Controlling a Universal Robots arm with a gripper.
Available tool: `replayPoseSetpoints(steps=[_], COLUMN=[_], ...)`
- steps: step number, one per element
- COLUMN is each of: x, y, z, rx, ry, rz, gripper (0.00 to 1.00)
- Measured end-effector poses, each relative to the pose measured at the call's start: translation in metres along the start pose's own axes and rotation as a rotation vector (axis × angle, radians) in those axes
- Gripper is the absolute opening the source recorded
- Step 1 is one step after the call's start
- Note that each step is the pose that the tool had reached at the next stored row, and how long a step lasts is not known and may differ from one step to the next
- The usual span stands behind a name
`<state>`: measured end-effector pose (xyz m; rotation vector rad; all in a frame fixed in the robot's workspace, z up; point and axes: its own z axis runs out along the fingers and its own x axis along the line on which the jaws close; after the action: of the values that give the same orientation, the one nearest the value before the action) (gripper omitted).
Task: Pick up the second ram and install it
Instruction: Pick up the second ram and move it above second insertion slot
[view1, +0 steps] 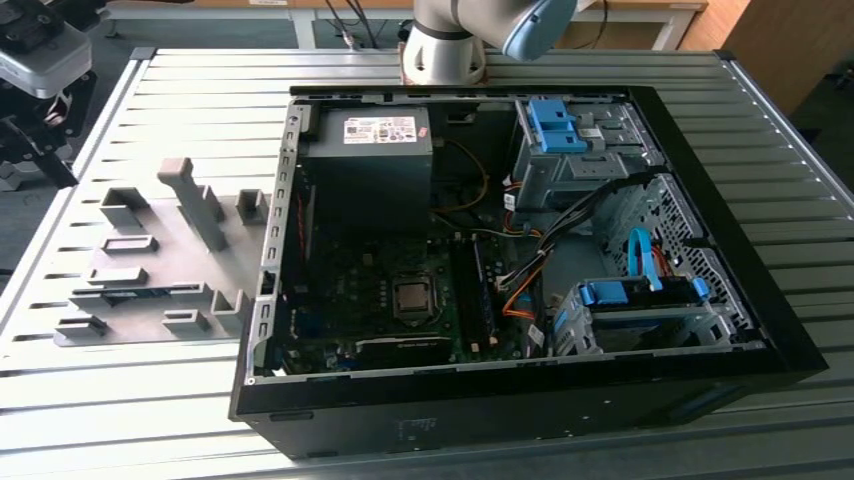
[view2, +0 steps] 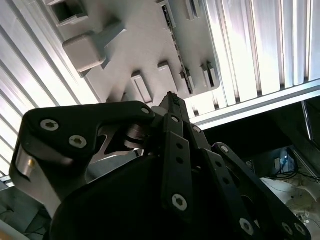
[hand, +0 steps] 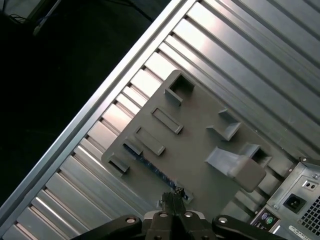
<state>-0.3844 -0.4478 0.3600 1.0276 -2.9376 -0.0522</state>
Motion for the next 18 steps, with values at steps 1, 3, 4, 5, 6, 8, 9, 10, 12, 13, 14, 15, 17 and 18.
replayPoseSetpoints(steps=[1, 3, 4, 5, 6, 8, 9, 10, 12, 13, 14, 15, 17, 18], x=[0.0, 0.0, -0.0001, -0.0001, -0.0001, -0.0001, -0.0001, -0.0001, -0.0002, -0.0002, -0.0002, -0.0002, -0.0003, -0.0003], y=[0.0, 0.0001, 0.0001, 0.0001, 0.0001, 0.0002, 0.0002, 0.0002, 0.0003, 0.0003, 0.0003, 0.0003, 0.0003, 0.0004], z=[0.0, 0.0, 0.0, 0.0, 0.0, 0.0, 0.0, 0.0, 0.0, 0.0, 0.0, 0.0, 0.0, 0.0], rx=[0.0, 0.0002, 0.0003, 0.0003, 0.0004, 0.0006, 0.0006, 0.0007, 0.0009, 0.0009, 0.001, 0.0011, 0.0012, 0.0013], ry=[0.0002, 0.0005, 0.0007, 0.0009, 0.0011, 0.0015, 0.0017, 0.0019, 0.0023, 0.0024, 0.0026, 0.0029, 0.0032, 0.0033], rz=[-0.004, -0.013, -0.018, -0.023, -0.027, -0.036, -0.041, -0.045, -0.054, -0.059, -0.064, -0.068, -0.077, -0.082], gripper=[0.11, 0.11, 0.11, 0.11, 0.11, 0.11, 0.11, 0.11, 0.11, 0.11, 0.11, 0.11, 0.11, 0.11])
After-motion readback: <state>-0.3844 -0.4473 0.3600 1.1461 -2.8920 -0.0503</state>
